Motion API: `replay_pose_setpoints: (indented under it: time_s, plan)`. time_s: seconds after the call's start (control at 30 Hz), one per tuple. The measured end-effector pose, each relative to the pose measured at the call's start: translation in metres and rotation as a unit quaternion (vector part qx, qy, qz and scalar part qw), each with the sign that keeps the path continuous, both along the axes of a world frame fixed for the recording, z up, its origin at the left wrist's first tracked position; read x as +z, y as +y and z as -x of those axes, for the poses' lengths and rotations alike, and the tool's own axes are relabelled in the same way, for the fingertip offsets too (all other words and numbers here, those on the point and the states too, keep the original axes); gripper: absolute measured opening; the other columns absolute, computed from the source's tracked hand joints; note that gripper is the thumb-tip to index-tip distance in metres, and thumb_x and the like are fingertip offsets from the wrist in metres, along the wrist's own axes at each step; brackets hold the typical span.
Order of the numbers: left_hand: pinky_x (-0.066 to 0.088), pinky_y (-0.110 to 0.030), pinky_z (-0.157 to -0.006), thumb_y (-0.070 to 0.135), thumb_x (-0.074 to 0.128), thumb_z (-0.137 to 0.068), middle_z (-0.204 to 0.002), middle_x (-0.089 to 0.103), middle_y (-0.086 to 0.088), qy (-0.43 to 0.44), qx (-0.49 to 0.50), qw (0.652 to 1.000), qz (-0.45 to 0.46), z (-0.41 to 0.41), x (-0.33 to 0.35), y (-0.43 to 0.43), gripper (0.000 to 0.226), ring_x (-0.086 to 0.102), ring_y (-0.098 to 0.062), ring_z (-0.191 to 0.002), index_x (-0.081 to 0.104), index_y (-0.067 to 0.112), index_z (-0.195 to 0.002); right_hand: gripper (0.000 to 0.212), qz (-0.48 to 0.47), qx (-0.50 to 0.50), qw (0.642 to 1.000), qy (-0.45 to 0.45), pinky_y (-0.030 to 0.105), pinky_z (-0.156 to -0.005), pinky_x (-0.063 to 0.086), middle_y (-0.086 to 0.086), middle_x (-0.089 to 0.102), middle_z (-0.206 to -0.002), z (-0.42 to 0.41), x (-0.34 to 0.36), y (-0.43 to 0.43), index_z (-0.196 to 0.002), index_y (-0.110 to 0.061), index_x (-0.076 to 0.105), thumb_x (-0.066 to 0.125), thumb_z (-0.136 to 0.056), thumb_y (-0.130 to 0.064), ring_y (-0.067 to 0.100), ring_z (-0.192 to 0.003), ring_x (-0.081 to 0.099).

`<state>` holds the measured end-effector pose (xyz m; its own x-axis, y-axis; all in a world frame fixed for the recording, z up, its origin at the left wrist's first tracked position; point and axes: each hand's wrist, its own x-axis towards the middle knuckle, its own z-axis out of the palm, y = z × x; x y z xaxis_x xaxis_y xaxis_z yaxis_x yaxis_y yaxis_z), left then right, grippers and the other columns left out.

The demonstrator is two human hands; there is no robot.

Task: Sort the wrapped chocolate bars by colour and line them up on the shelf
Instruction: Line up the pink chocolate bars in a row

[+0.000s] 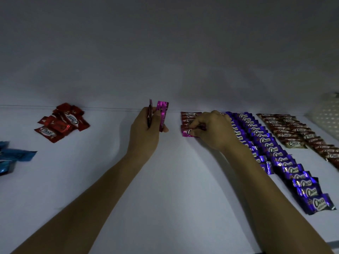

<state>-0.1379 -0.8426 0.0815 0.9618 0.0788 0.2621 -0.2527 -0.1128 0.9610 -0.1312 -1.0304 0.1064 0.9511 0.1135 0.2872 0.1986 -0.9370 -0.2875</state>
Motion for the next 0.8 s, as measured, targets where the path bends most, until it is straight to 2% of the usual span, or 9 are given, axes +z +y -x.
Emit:
replay_pose_setpoints:
  time_s: [0.13, 0.27, 0.4, 0.6, 0.8]
  plan:
    - [0.037, -0.026, -0.059, 0.024, 0.041, -0.102, -0.067, 0.064, 0.004, 0.003, -0.003, 1.000, -0.002, 0.000, 0.002, -0.001, 0.018, 0.052, 0.004, -0.050, 0.054, 0.028, -0.089, 0.011, -0.012, 0.011, 1.000, 0.006, 0.036, -0.090, 0.033, -0.007, 0.068, -0.096, -0.001, -0.001, -0.002, -0.090, -0.027, 0.075, 0.074, -0.079, -0.027, 0.022, -0.101, 0.054]
    - [0.036, -0.024, -0.057, 0.023, 0.041, -0.102, -0.067, 0.064, 0.003, 0.003, -0.010, 1.000, -0.011, 0.002, 0.002, -0.002, 0.018, 0.052, 0.004, -0.049, 0.053, 0.027, -0.090, 0.018, -0.011, 0.016, 1.000, -0.011, 0.037, -0.085, 0.037, 0.000, 0.068, -0.098, 0.001, 0.000, -0.002, -0.097, -0.027, 0.075, 0.074, -0.079, -0.029, 0.027, -0.099, 0.055]
    - [0.036, -0.023, -0.057, 0.021, 0.041, -0.102, -0.067, 0.063, 0.004, 0.006, 0.001, 1.000, 0.003, 0.002, 0.003, -0.002, 0.015, 0.052, 0.004, -0.049, 0.053, 0.026, -0.093, 0.013, -0.034, -0.010, 0.999, -0.028, 0.042, -0.087, 0.042, 0.003, 0.068, -0.098, 0.002, 0.004, -0.009, -0.094, -0.025, 0.076, 0.071, -0.082, -0.023, 0.029, -0.099, 0.057]
    - [0.036, -0.022, -0.056, 0.022, 0.041, -0.102, -0.071, 0.064, 0.002, 0.009, -0.002, 1.000, -0.005, 0.001, 0.002, -0.002, 0.013, 0.052, 0.004, -0.049, 0.054, 0.019, -0.104, 0.020, 0.031, -0.049, 0.998, 0.011, 0.034, -0.087, 0.030, 0.003, 0.066, -0.105, 0.002, 0.004, -0.014, -0.105, -0.029, 0.073, 0.064, -0.088, -0.024, 0.028, -0.107, 0.050]
    - [0.037, -0.021, -0.057, 0.020, 0.041, -0.102, -0.070, 0.064, 0.004, 0.004, -0.005, 1.000, -0.006, 0.001, 0.001, -0.001, 0.013, 0.054, 0.004, -0.052, 0.054, 0.020, -0.104, 0.018, 0.017, -0.059, 0.998, 0.001, 0.032, -0.084, 0.034, 0.003, 0.067, -0.105, 0.003, 0.005, -0.013, -0.102, -0.029, 0.074, 0.065, -0.087, -0.024, 0.027, -0.105, 0.052]
